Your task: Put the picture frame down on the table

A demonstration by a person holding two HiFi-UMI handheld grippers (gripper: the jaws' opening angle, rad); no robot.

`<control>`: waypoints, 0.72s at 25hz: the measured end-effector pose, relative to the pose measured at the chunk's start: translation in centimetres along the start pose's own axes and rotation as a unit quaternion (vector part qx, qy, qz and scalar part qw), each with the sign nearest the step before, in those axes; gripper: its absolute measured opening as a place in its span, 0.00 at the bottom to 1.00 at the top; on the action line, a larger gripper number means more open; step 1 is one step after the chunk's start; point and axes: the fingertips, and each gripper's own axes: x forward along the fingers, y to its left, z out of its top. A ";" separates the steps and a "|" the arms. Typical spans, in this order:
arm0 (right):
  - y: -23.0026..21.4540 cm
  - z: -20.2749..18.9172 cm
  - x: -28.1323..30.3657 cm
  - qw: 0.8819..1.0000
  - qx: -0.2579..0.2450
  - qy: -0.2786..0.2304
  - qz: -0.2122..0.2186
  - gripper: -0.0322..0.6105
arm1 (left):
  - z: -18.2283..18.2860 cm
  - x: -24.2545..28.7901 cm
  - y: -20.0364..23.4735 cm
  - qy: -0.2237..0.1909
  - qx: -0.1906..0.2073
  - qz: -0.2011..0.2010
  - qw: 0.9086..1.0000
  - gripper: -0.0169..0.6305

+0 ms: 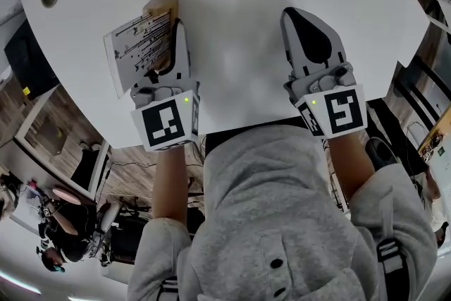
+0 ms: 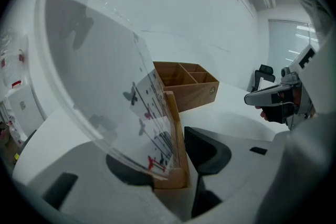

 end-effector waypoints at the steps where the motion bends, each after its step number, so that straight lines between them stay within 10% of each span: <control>1: -0.2 0.1 0.1 1.000 0.003 -0.001 -0.001 0.09 | 0.0 0.2 -0.1 0.001 0.002 0.001 1.000 0.33; 18: 2.5 -0.4 3.0 1.000 0.014 0.011 0.002 0.09 | -2.1 1.3 2.6 0.044 0.066 0.013 0.997 0.33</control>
